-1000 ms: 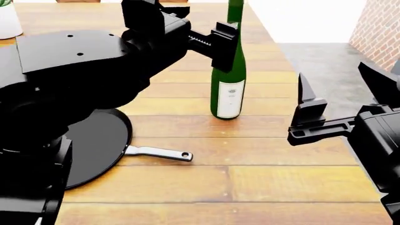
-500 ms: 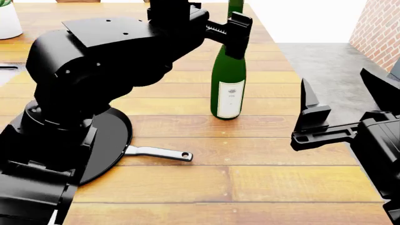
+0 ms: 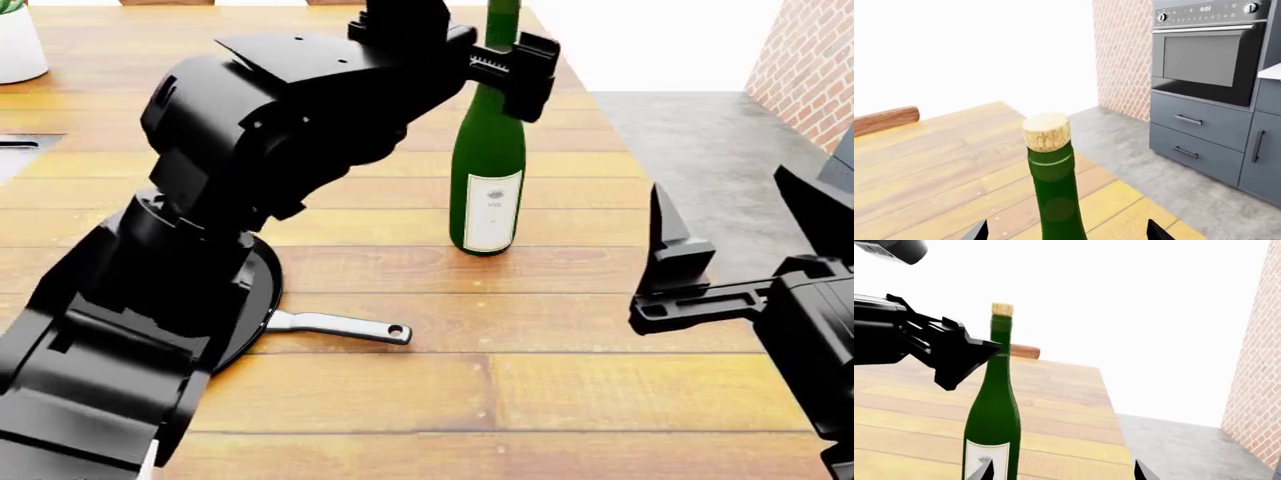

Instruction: Pick the pan and bottle and place them in the sink. Then turn on the water.

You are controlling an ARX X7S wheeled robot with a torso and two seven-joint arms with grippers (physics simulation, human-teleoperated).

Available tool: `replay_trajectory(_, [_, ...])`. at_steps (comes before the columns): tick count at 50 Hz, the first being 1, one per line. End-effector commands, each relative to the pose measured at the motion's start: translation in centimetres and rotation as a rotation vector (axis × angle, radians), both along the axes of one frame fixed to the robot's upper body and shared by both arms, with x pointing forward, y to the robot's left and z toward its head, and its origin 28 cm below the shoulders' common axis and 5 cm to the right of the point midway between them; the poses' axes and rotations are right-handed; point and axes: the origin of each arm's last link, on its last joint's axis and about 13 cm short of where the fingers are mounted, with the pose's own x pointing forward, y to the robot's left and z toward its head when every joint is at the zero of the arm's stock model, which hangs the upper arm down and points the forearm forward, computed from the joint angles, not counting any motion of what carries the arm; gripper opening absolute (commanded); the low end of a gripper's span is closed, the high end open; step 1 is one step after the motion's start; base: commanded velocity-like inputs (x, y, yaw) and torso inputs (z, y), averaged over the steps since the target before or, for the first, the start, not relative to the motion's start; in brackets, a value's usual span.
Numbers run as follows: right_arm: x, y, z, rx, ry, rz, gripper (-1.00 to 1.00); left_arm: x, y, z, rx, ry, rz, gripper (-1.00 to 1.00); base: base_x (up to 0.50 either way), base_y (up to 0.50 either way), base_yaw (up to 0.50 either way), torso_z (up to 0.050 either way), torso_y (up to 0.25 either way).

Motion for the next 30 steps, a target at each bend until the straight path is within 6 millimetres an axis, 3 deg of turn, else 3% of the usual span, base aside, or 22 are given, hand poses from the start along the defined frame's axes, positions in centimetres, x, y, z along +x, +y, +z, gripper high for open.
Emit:
replay_trajectory(1, [-0.1,-0.2,-0.4,0.004,0.005,-0.003,1.00,1.8,-0.7,-0.2,0.021,0.008,0.031,1.00,0.00,0.00,0.00,0.000,0.000])
replay_trajectory(10, [0.1,-0.2,-0.8,0.008,0.016,-0.002,1.00,3.1,-1.0,-1.2,0.029,0.034,0.046,1.00,0.00,0.00,0.00,0.000,0.000])
replay_trajectory(30, [0.2,-0.3,-1.1,0.014,0.026,-0.006,1.00,3.9,-1.1,-2.9,0.022,0.081,0.052,1.00,0.00,0.00,0.00,0.000,0.000])
